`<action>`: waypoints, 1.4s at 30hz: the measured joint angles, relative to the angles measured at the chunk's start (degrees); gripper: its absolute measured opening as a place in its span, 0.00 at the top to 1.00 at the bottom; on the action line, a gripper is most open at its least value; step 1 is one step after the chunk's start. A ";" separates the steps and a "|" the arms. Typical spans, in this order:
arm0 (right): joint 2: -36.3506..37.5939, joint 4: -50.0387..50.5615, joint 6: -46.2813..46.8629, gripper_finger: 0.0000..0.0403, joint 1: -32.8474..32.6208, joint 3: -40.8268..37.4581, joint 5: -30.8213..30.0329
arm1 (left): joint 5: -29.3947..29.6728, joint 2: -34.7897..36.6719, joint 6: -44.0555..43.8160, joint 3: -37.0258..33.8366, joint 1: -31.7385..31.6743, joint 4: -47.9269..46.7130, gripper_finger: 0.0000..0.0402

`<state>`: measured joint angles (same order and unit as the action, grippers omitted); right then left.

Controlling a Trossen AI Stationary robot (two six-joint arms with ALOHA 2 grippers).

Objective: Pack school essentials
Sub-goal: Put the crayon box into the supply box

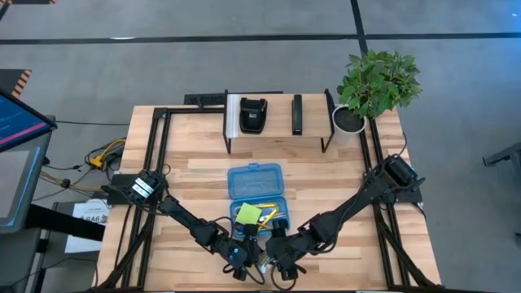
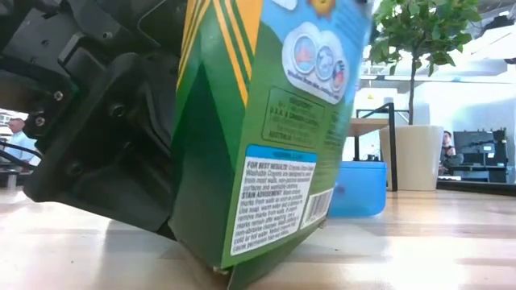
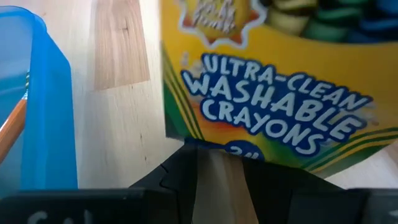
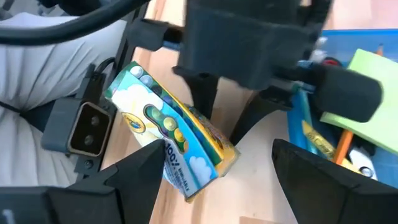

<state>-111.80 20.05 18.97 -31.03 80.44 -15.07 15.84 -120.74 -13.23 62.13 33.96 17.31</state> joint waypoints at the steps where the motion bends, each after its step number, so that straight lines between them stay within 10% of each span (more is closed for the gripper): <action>1: -0.01 0.00 0.01 0.21 0.16 0.00 -0.19 | -0.19 0.13 -0.01 0.00 0.01 -0.29 0.72; 23: -0.18 1.46 -0.89 0.21 0.80 -0.28 -0.08 | -1.67 1.28 -2.09 -0.09 0.06 -3.25 0.69; 42: 8.38 21.38 20.67 0.25 -5.60 -0.17 -0.19 | -2.09 3.63 -0.73 -0.35 0.21 -4.30 0.69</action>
<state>-103.42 41.43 39.64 -36.64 80.27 -15.26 13.76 -117.11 -13.96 61.78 34.17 13.02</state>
